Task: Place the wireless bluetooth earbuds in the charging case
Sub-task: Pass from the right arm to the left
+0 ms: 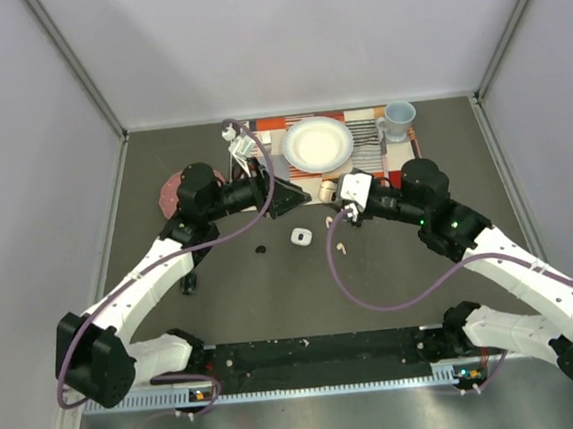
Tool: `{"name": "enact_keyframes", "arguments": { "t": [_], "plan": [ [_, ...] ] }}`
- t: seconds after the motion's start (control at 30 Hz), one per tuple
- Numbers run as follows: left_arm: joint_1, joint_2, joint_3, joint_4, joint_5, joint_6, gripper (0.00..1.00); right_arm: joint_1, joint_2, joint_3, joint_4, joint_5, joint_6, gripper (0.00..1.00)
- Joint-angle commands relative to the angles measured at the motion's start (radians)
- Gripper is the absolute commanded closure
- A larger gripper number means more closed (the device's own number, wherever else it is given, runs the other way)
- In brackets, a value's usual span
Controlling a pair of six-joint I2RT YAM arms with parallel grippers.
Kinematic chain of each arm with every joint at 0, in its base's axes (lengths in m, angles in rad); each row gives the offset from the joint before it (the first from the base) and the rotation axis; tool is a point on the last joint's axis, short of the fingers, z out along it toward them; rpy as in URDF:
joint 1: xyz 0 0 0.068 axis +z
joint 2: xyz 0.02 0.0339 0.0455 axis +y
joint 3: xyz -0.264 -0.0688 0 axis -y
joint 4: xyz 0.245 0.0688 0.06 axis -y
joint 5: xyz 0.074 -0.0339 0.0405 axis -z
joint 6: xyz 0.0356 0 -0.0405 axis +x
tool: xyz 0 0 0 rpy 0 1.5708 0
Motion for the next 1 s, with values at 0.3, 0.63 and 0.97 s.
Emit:
{"name": "enact_keyframes", "arguments": {
  "t": [0.3, 0.63, 0.97],
  "plan": [
    [-0.052, 0.111, 0.063, 0.177, 0.038, -0.036, 0.42, 0.027, -0.008, -0.018, 0.092, -0.005, 0.055, 1.0],
    [-0.083, 0.13, 0.081, 0.175, 0.044, -0.03, 0.44, 0.027, 0.0, -0.022, 0.13, 0.004, 0.071, 1.0],
    [-0.104, 0.145, 0.106, 0.144, 0.021, -0.001, 0.53, 0.032, 0.0, -0.024, 0.127, -0.008, 0.088, 1.0]
  ]
}}
